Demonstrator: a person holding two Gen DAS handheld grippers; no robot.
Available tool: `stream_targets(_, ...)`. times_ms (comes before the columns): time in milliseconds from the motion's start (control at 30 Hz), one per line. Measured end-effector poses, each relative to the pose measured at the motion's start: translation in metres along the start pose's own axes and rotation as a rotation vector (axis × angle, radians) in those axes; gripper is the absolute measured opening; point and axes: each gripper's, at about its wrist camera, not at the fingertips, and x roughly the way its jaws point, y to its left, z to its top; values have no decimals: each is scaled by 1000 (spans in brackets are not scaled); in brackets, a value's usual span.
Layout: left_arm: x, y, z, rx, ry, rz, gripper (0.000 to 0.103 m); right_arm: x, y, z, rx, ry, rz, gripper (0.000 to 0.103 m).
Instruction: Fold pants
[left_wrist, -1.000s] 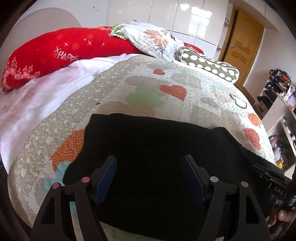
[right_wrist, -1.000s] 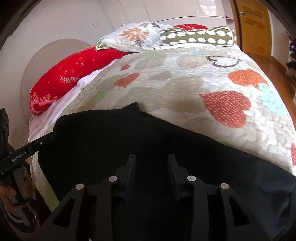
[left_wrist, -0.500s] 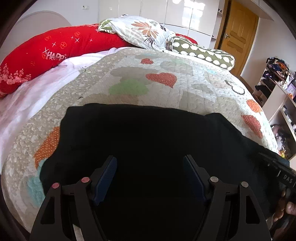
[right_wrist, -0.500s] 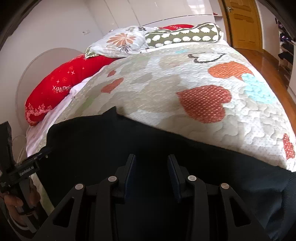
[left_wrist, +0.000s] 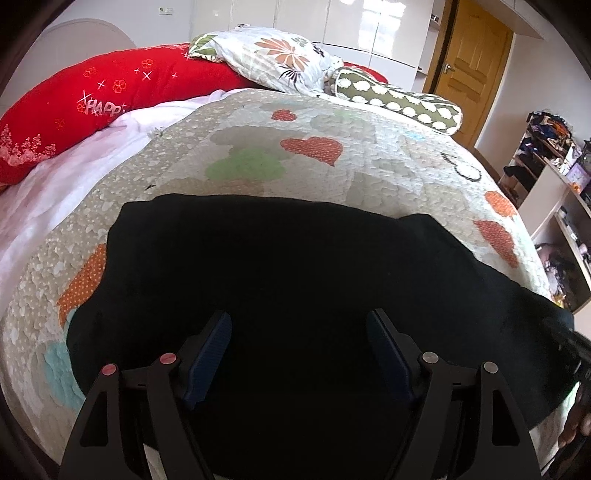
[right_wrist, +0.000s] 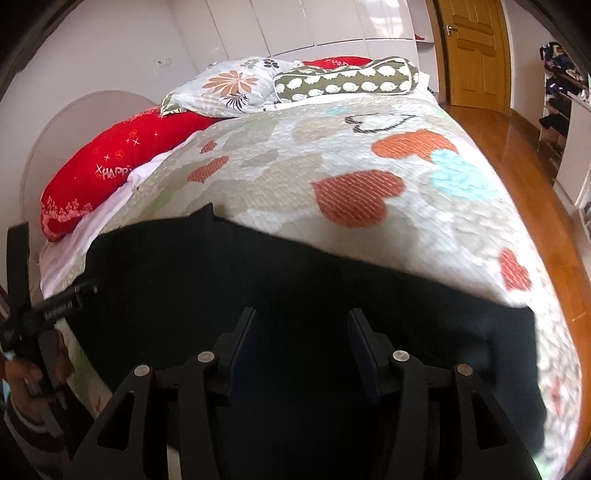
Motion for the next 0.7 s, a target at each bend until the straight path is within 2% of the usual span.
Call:
stream_targets(300, -8, -24, -10, 62, 15, -30, 77, -28, -39, -23, 55, -24, -63, 51)
stream_targets(400, -17, -33, -10, 85, 3, -48, 77, -43, -51, -29, 94, -35, -28, 51)
stream_targets(533, -24, -52, -8, 140, 7, -115, 78, -68, -60, -38, 96, -60, -115, 58)
stream_targets(700, -23, -75, -6, 205, 30, -189, 80, -92, -78, -55, 138, -72, -129, 61)
